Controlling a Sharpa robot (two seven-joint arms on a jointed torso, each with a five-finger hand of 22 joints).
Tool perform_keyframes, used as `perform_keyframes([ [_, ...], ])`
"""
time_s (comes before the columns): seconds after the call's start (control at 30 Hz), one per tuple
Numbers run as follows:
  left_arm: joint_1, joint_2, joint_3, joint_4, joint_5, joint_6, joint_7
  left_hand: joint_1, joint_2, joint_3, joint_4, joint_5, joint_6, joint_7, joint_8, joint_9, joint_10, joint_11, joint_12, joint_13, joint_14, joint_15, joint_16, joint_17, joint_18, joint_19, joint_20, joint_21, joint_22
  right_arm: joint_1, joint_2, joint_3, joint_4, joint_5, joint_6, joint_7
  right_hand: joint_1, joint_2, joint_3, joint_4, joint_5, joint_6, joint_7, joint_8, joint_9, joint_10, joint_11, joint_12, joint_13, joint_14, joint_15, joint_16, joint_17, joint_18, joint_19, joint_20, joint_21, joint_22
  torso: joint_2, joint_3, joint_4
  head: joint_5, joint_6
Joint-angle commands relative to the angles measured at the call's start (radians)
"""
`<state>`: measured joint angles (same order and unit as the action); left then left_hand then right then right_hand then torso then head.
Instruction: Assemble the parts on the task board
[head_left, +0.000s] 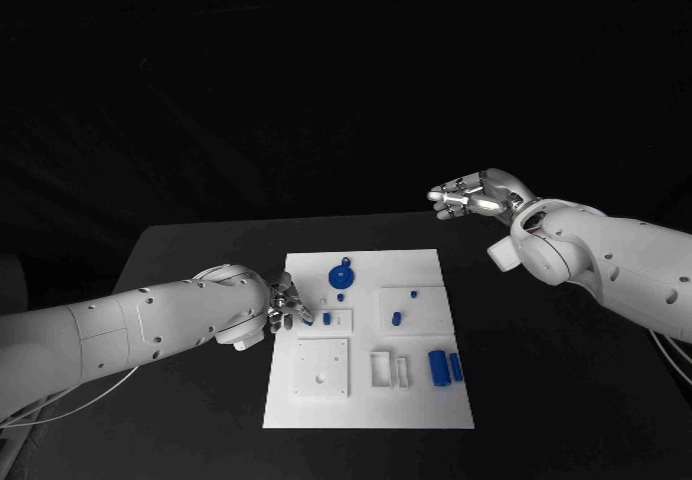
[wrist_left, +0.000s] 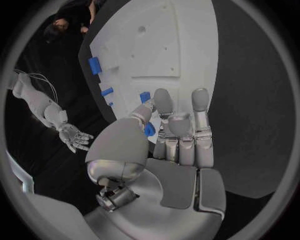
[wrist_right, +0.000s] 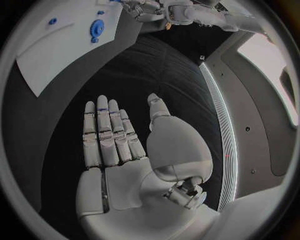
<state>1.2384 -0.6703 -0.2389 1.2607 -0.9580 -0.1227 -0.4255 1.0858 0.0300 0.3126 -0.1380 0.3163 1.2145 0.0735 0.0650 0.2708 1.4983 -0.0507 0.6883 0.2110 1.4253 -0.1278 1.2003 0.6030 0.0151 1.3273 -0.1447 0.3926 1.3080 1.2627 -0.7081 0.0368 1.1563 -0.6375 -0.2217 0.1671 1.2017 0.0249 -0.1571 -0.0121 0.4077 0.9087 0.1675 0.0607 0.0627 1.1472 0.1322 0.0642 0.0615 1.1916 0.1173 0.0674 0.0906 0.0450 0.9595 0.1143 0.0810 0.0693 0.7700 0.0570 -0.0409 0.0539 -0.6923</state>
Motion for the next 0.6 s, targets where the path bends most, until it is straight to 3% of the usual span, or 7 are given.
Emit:
perform_keyframes([
  [0.03, -0.004, -0.001, -0.001, 0.011, -0.008, -0.018, 0.008, 0.004, 0.013, 0.006, -0.001, -0.004, 0.237, -0.108, 0.003, -0.001, 0.017, -0.038, 0.006, -0.001, -0.002, -0.002, 0.004, -0.001, -0.005, -0.008, 0.000, 0.004, 0.019, -0.001, 0.001, 0.000, 0.000, 0.001, 0.013, 0.008, -0.003, 0.000, 0.000, 0.006, 0.006, -0.006, 0.003, -0.001, -0.002, -0.008, -0.001, -0.003, -0.001, -0.007, -0.002, -0.005, -0.002, -0.007, -0.008, 0.000, 0.000, -0.001, -0.001, 0.0000, -0.0013, 0.001, 0.000],
  [0.37, -0.010, -0.024, -0.001, 0.044, -0.005, -0.108, 0.034, -0.013, 0.024, 0.025, -0.021, 0.015, 0.244, -0.109, 0.004, -0.001, 0.017, -0.040, 0.013, 0.002, -0.001, -0.001, 0.020, 0.011, -0.001, -0.009, 0.003, 0.010, 0.019, -0.002, -0.002, 0.000, 0.002, 0.001, 0.012, 0.008, -0.004, 0.000, -0.001, 0.007, 0.006, -0.007, 0.003, -0.001, -0.002, -0.008, -0.001, -0.003, -0.001, -0.007, -0.002, -0.005, -0.002, -0.008, -0.008, 0.000, 0.000, -0.002, 0.000, -0.0001, 0.0009, -0.001, 0.000],
  [0.6, -0.014, -0.031, -0.001, 0.056, 0.004, -0.123, 0.038, -0.035, 0.034, 0.036, -0.040, 0.030, 0.246, -0.110, 0.004, 0.001, 0.017, -0.040, 0.017, 0.005, -0.002, -0.002, 0.027, 0.017, -0.001, -0.011, 0.003, 0.015, 0.019, -0.002, -0.003, 0.000, 0.003, 0.001, 0.012, 0.008, -0.004, 0.000, -0.001, 0.007, 0.006, -0.007, 0.003, -0.001, -0.002, -0.008, -0.001, -0.003, -0.001, -0.007, -0.002, -0.005, -0.002, -0.008, -0.008, 0.000, 0.000, -0.002, 0.000, 0.0003, -0.0009, 0.000, -0.001],
])
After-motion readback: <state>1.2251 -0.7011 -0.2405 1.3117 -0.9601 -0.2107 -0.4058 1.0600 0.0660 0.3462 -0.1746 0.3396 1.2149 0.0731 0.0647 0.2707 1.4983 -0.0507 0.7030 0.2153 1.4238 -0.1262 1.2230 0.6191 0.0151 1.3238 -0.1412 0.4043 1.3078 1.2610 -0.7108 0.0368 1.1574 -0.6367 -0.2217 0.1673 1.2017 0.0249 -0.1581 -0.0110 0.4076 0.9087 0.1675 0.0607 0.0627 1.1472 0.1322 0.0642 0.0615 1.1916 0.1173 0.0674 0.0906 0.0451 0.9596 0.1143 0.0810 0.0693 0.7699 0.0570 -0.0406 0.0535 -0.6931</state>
